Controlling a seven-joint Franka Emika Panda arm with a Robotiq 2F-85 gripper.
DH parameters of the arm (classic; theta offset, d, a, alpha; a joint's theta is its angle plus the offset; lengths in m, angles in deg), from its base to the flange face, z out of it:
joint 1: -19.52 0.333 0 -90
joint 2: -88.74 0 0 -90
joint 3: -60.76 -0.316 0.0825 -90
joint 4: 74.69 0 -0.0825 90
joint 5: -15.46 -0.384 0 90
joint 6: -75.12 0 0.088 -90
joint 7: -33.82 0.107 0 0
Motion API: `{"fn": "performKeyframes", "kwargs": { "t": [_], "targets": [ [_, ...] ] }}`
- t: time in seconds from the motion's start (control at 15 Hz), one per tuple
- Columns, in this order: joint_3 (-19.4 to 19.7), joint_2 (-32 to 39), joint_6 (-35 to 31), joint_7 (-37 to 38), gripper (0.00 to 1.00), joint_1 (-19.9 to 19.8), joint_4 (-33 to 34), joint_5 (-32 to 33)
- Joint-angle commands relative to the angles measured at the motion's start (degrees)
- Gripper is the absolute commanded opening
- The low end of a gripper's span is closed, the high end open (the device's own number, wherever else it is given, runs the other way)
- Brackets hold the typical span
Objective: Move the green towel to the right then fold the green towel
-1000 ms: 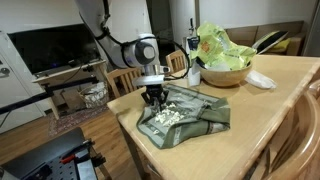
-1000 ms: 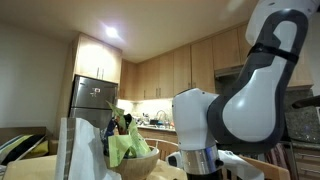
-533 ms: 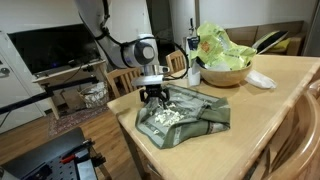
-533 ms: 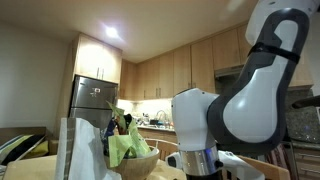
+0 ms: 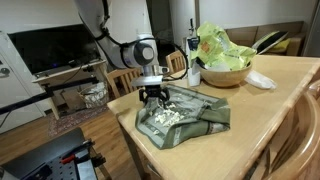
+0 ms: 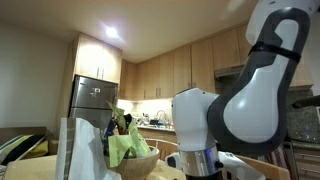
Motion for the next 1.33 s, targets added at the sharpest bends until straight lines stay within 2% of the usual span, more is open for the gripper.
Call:
{"fn": "performKeyframes", "kwargs": {
  "t": [0.0, 0.13, 0.2, 0.27, 0.4, 0.47, 1.0, 1.27],
  "targets": [
    [0.4, -1.2, -0.7, 1.0, 1.00, 1.7, -1.7, 0.4],
    [0.6, -1.2, -0.2, 1.7, 1.00, 2.9, -1.7, 0.9],
    [1.1, -1.1, 0.3, 2.6, 0.95, 3.9, -1.5, 1.5],
    [1.2, -1.1, 0.3, 2.6, 0.74, 4.3, -1.4, 1.6],
    [1.6, -0.9, 0.4, 3.6, 0.69, 5.4, -1.2, 1.9],
    [1.7, -0.8, 0.5, 3.8, 0.62, 5.7, -1.1, 2.1],
    [3.4, -0.9, 1.6, 5.8, 0.00, 7.0, -0.5, 3.2],
    [4.4, -3.1, 0.8, 7.0, 0.01, 7.3, -2.5, 5.0]
  ]
}}
